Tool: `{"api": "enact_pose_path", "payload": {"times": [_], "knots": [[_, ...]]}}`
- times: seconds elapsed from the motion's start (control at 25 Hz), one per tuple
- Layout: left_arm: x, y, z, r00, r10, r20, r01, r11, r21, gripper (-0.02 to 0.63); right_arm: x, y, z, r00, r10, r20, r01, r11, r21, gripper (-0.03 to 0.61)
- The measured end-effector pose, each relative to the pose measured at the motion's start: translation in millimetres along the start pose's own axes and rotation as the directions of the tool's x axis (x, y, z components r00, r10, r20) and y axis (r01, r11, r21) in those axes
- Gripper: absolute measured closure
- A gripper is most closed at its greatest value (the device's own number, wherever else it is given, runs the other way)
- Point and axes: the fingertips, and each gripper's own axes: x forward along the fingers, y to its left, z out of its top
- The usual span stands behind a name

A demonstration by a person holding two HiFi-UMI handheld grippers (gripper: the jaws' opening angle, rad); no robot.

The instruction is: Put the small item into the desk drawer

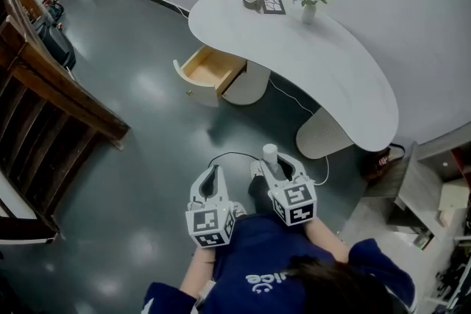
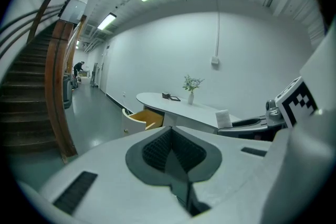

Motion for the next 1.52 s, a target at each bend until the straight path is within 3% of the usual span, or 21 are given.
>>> {"api": "enact_pose_path", "payload": {"times": [0.72, 0.92, 1.08, 1.28, 1.52], "knots": [[126.0, 17.3, 50.0, 0.993, 0.119, 0.003, -0.119, 0.993, 0.013, 0.609, 125.4, -67.4, 66.0, 0.987, 0.16, -0.015, -0.161, 0.985, -0.063, 0.434], [168.4, 21.7, 61.0, 0.99, 0.143, -0.005, -0.144, 0.987, -0.069, 0.609, 156.7, -94.1, 82.6, 0.978, 0.208, -0.024, -0.209, 0.976, -0.063, 0.434], [195.7, 18.7, 70.9, 0.983, 0.182, -0.02, -0.181, 0.983, 0.037, 0.609, 179.2, -111.7, 92.3, 0.969, 0.246, -0.033, -0.247, 0.967, -0.062, 0.434], [221.4, 15.9, 73.0, 0.98, 0.199, -0.024, -0.2, 0.977, -0.068, 0.609, 197.8, -125.0, 95.7, 0.952, 0.298, -0.061, -0.302, 0.95, -0.073, 0.434], [233.1, 12.7, 72.7, 0.975, 0.218, -0.043, -0.22, 0.973, -0.069, 0.609, 206.5, -132.9, 93.0, 0.944, 0.319, -0.09, -0.325, 0.943, -0.073, 0.434]]}}
